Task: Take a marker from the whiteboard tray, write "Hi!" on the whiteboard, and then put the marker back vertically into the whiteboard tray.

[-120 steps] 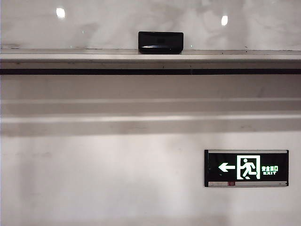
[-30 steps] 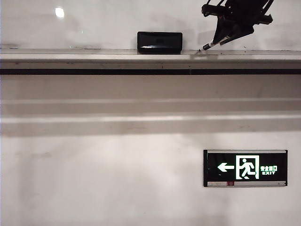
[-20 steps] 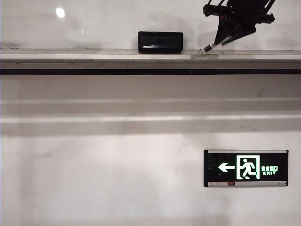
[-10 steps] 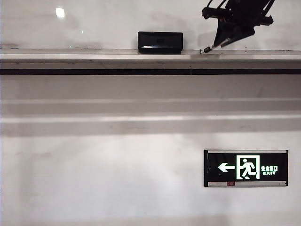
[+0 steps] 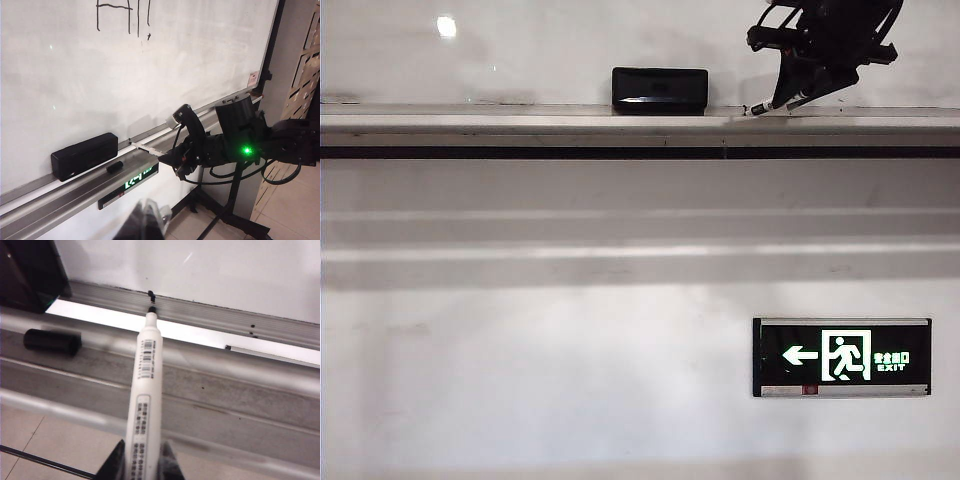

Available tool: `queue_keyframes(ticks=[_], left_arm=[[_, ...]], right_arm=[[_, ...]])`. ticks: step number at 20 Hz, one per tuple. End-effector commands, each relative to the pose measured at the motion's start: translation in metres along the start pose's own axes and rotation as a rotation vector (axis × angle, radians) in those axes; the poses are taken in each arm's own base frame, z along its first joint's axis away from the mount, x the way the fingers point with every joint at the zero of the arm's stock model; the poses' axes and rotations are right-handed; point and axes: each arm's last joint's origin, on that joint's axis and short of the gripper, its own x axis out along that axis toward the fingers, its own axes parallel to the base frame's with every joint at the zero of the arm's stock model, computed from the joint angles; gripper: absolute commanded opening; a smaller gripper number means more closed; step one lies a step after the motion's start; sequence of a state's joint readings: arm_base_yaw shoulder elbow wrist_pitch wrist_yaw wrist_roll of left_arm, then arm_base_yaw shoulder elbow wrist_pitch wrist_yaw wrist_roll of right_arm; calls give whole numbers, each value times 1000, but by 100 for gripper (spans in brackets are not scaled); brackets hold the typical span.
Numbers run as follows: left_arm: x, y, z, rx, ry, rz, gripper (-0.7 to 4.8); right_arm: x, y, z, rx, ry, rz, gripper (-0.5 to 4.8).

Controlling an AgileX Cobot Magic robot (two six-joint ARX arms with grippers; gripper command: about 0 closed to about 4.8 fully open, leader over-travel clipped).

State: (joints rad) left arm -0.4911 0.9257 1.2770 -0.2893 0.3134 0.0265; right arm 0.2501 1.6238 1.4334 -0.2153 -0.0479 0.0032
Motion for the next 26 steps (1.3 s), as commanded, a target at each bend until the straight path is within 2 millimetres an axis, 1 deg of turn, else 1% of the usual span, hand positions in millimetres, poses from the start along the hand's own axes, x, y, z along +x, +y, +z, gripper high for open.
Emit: queue_keyframes(ticks=[1, 6, 13, 20, 26], left_arm=[[-1, 0, 3, 9, -20, -1, -6], [-1, 0, 3, 9, -20, 0, -6], [-1, 0, 3, 9, -20, -1, -6], [-1, 0, 3, 7, -20, -1, -5], [-1, 0, 3, 6, -19, -1, -6]], right_arm=[[-4, 1, 3, 3, -9, -3, -1], [-19, 1, 6, -11, 16, -3, -1], [-14, 1, 7, -12, -16, -22, -1], [-1, 0, -1, 1, 14, -17, -1], [-8, 1, -5, 14, 80, 1, -1]])
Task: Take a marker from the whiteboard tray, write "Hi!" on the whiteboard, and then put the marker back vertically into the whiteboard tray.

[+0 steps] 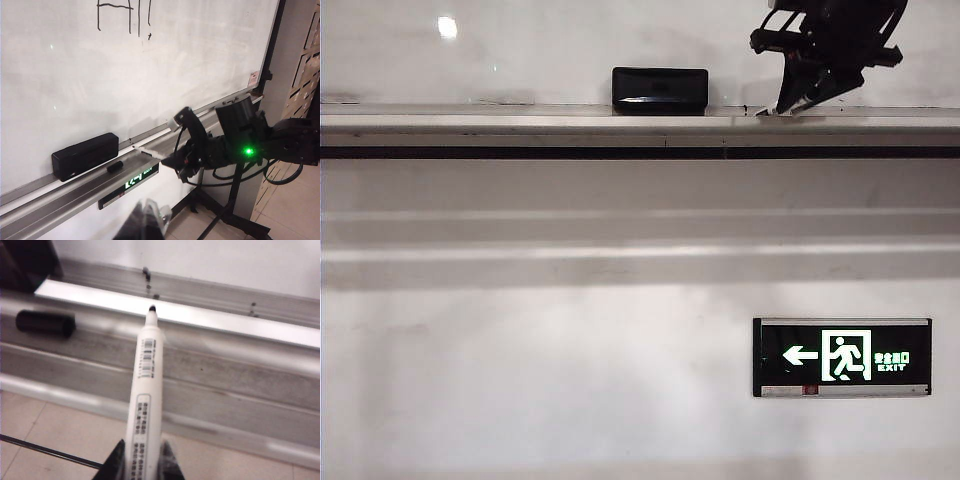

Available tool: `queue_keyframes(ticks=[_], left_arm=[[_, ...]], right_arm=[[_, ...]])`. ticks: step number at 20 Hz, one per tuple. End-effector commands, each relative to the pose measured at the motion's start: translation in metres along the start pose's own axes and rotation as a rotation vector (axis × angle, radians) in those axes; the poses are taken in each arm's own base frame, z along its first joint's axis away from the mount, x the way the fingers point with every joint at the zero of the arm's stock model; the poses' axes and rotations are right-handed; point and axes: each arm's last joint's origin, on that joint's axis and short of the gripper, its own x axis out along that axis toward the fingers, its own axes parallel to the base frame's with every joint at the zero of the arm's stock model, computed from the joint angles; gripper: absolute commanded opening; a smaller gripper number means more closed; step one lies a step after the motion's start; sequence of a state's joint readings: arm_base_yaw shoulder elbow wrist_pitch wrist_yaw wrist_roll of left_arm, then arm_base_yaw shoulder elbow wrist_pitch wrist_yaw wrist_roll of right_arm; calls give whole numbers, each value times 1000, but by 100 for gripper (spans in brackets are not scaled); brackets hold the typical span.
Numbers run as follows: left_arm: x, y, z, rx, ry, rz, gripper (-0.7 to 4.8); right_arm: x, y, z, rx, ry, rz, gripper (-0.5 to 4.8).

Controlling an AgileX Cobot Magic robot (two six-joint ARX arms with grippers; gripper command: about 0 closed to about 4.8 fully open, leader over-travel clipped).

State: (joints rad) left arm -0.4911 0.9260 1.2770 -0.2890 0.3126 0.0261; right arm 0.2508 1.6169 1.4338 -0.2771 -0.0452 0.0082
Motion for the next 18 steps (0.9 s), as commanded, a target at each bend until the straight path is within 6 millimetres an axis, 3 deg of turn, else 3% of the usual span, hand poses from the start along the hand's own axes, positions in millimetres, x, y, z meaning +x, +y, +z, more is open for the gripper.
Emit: queue_keyframes(ticks=[1, 18], left_arm=[[-1, 0, 3, 7, -20, -2, -6], [-2, -1, 3, 6, -20, -5, -6]], right_arm=[[-5, 1, 0, 7, 22, 3, -1], [13, 0, 3, 15, -75, 2, -1]])
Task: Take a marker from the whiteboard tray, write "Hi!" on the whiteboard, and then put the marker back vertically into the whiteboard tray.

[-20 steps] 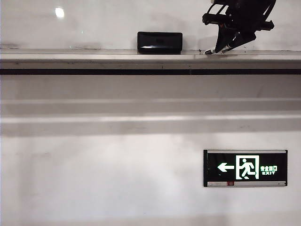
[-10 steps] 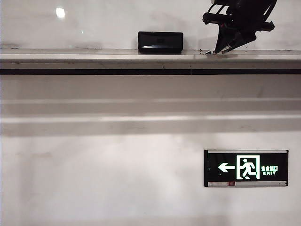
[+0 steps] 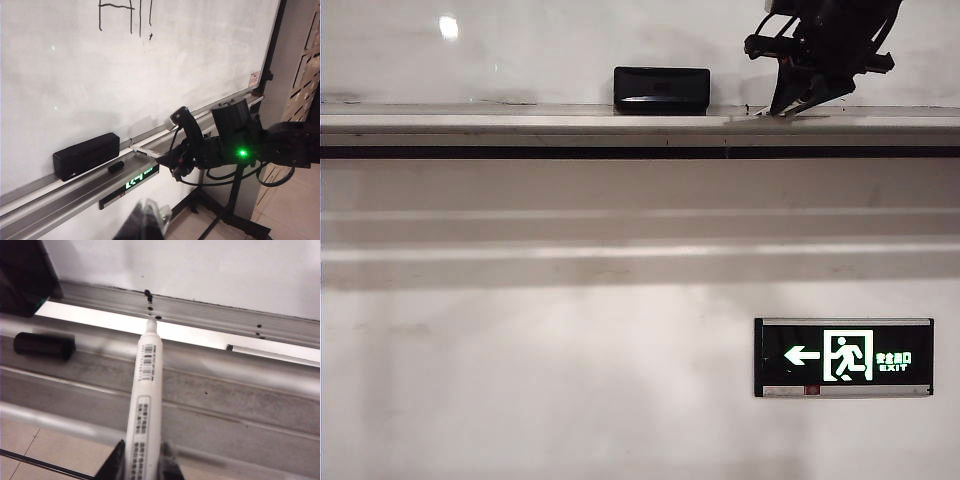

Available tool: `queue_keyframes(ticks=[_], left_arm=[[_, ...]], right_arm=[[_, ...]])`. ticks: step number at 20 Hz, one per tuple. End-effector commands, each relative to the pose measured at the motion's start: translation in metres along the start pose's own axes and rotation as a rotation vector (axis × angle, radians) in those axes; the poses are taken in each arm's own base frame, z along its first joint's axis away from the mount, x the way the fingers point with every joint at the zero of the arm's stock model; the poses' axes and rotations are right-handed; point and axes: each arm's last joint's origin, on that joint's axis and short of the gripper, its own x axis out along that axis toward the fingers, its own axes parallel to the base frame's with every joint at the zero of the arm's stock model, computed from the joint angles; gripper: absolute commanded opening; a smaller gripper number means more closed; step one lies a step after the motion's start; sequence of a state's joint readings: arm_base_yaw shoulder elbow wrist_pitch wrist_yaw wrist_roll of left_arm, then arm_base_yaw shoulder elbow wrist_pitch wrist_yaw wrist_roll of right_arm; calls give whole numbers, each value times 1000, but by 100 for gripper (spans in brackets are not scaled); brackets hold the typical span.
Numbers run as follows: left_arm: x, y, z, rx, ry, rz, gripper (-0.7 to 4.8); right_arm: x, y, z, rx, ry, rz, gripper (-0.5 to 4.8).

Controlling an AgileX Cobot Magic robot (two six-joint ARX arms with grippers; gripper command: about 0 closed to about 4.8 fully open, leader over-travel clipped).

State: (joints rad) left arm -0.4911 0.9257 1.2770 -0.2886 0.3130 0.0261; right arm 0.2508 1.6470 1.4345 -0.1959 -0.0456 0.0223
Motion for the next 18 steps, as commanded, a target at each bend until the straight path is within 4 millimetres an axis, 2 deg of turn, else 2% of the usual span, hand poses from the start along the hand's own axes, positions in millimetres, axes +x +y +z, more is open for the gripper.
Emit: queue_keyframes(ticks=[1, 6, 8, 9, 11, 18], left_arm=[[-1, 0, 3, 6, -19, -4, -6], [-1, 0, 3, 6, -19, -3, -6], [-1, 0, 3, 6, -19, -1, -5], [-1, 0, 3, 7, -19, -1, -6], [-1, 0, 3, 7, -19, -1, -6], [-1, 0, 3, 6, -19, -1, -6]], right_arm=[[2, 0, 2, 2, -29, 1, -1], [8, 0, 3, 1, -58, 9, 3], [6, 1, 4, 0, -63, 25, 200], [5, 1, 4, 0, -65, 30, 217], [1, 1, 7, 0, -77, 31, 217], [-32, 3, 36, -11, -259, 34, 216]])
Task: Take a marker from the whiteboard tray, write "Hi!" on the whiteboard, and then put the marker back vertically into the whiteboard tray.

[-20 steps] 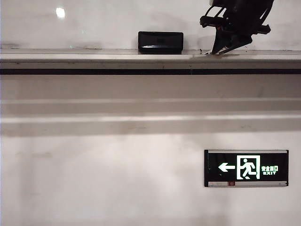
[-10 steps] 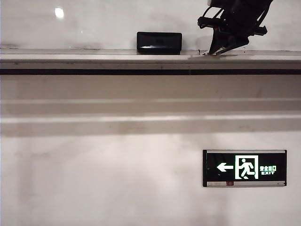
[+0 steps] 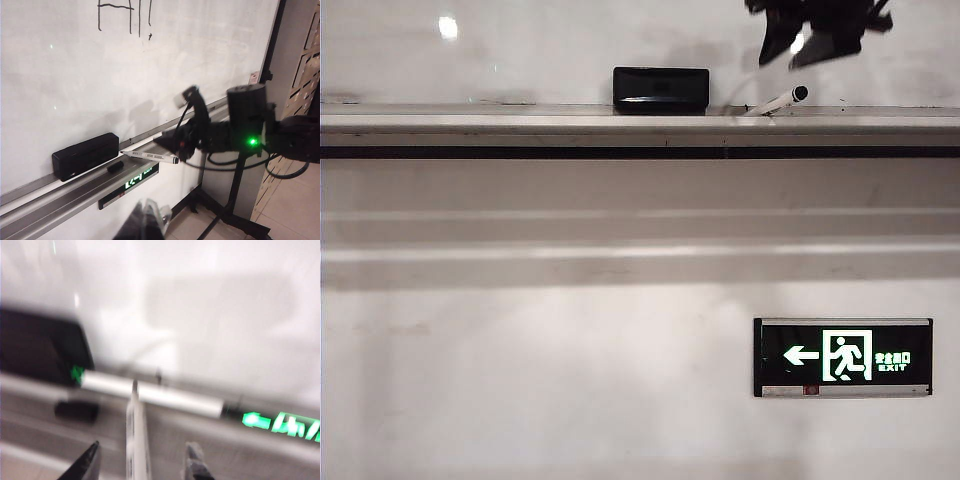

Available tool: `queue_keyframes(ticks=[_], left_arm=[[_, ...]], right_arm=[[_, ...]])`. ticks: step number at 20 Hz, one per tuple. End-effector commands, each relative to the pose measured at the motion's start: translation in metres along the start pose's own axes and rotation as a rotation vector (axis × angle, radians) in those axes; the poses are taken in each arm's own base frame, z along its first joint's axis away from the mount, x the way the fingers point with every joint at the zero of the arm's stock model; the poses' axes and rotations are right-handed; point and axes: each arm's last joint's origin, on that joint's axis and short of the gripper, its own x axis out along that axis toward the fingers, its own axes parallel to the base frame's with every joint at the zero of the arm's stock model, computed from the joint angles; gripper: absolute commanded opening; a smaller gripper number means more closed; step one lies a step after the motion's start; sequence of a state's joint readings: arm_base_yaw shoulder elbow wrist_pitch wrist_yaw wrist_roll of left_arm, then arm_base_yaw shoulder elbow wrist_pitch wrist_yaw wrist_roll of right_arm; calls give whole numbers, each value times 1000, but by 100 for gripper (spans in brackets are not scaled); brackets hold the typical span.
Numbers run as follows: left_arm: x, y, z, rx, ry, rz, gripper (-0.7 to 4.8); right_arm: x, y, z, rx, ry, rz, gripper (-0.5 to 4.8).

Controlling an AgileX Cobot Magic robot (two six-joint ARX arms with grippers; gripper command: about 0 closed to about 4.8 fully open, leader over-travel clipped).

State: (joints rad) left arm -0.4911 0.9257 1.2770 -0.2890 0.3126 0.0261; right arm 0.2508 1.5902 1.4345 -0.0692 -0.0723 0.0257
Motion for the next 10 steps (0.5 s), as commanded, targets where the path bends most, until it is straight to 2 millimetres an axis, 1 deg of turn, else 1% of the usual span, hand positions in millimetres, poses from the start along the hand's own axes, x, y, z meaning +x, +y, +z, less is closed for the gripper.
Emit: queue_keyframes(ticks=[1, 2, 3, 4, 6, 8, 9, 10], left_arm=[[-1, 0, 3, 7, -19, -2, -6], [-1, 0, 3, 6, -19, -2, -6], [-2, 0, 3, 7, -20, -2, -5], [-3, -1, 4, 7, -22, -2, -6], [-9, -3, 7, 12, -38, 0, -6], [-19, -5, 10, 17, -54, 25, -6], [-25, -7, 11, 16, -54, 46, -6], [-32, -8, 10, 11, -37, 64, -6]], right_arm=[[-10, 2, 15, -6, -92, 3, 214], [-14, 2, 19, -7, -110, 1, 173], [-18, 2, 22, -9, -125, 1, 30], [-26, 2, 27, -9, -141, -13, -1], [-56, 4, 42, -8, -171, -43, -6], [-98, 7, 58, -9, -210, -53, -6], [-122, 9, 63, -9, -215, -52, -6], [-143, 11, 63, -26, -208, -54, -6]])
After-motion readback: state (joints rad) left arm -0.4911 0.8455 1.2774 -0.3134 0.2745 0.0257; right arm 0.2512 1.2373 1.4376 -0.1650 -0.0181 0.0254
